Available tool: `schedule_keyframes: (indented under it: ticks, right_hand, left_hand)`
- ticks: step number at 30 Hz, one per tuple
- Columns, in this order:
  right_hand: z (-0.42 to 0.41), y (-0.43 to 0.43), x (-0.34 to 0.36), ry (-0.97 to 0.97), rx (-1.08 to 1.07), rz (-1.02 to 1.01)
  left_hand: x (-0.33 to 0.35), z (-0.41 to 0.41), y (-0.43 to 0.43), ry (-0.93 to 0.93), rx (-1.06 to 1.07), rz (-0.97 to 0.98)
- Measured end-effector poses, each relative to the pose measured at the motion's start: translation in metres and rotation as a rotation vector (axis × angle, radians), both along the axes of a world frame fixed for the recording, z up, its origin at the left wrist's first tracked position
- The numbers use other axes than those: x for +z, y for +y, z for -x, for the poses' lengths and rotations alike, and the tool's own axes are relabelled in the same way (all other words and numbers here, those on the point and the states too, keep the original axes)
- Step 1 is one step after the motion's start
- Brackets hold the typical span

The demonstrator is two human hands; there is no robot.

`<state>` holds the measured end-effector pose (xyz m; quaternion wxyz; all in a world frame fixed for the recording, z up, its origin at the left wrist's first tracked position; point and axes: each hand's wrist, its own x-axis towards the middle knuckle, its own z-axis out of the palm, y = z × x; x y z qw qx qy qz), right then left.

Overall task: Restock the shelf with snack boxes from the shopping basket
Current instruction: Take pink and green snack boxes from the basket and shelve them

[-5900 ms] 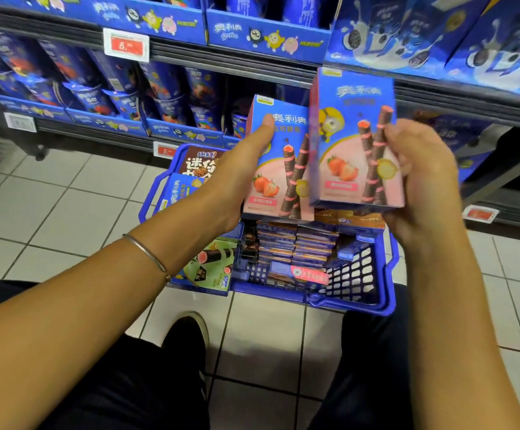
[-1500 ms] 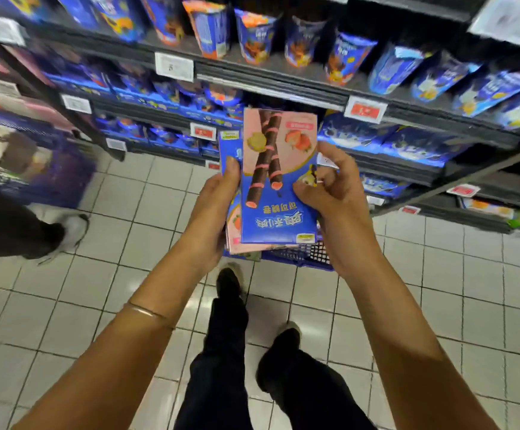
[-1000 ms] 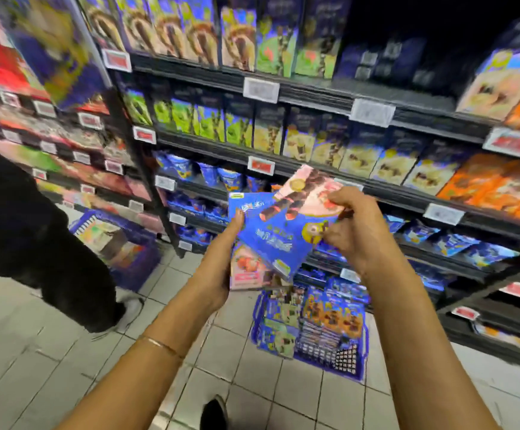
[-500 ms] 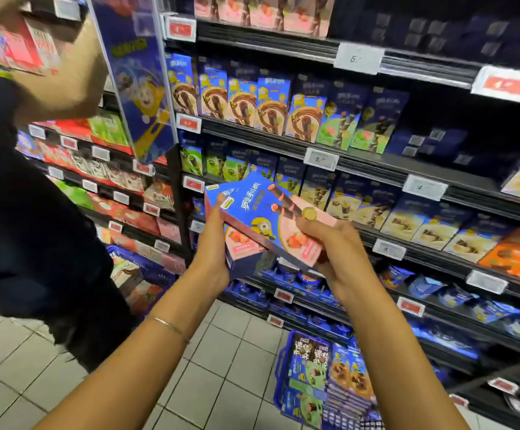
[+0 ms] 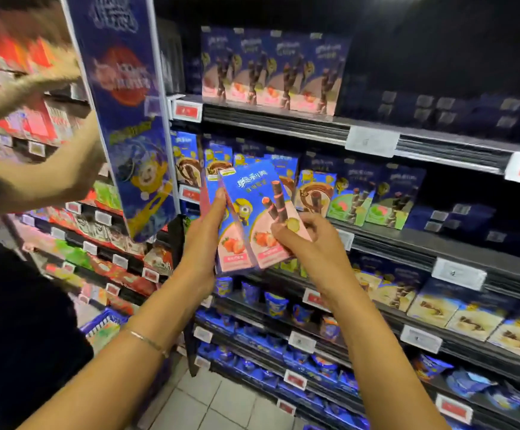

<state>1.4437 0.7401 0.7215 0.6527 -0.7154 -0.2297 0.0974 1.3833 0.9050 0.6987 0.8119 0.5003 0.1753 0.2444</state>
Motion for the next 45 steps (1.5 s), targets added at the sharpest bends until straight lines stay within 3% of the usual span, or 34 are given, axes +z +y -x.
schedule_keyframes:
  ticks: [3,11,15,18,22,28,37,41,45]
  right_hand:
    - [-0.028,0.019,0.024,-0.078,0.074,-0.017]
    - [-0.09,0.082,0.079,0.084,0.256,-0.112]
    - [-0.112,0.124,0.109,0.02,0.236,-0.254]
    - [-0.137,0.157,0.133,-0.106,0.083,-0.287]
    - [-0.183,0.21,0.146,-0.341,-0.21,-0.071]
    - [-0.224,0.271,0.152,-0.493,-0.296,0.268]
    - [-0.219,0.309,0.149,-0.6,-0.321,0.18]
    - [-0.214,0.311,0.151,-0.637,-0.384,0.359]
    - [-0.211,0.313,0.152,-0.656,-0.393,0.395]
  left_hand:
    - [0.023,-0.026,0.024,-0.08,-0.014,-0.052]
    - [0.089,-0.06,0.093,-0.255,0.019,-0.243]
    - [0.111,-0.066,0.135,-0.314,0.065,-0.272]
    - [0.116,-0.069,0.161,-0.331,0.07,-0.256]
    - [0.116,-0.074,0.181,-0.344,0.01,-0.224]
    - [0.12,-0.086,0.195,-0.376,0.009,-0.174]
    - [0.123,-0.093,0.21,-0.387,0.004,-0.154]
    - [0.125,-0.093,0.211,-0.378,-0.013,-0.147]
    - [0.122,-0.093,0.21,-0.373,-0.011,-0.158]
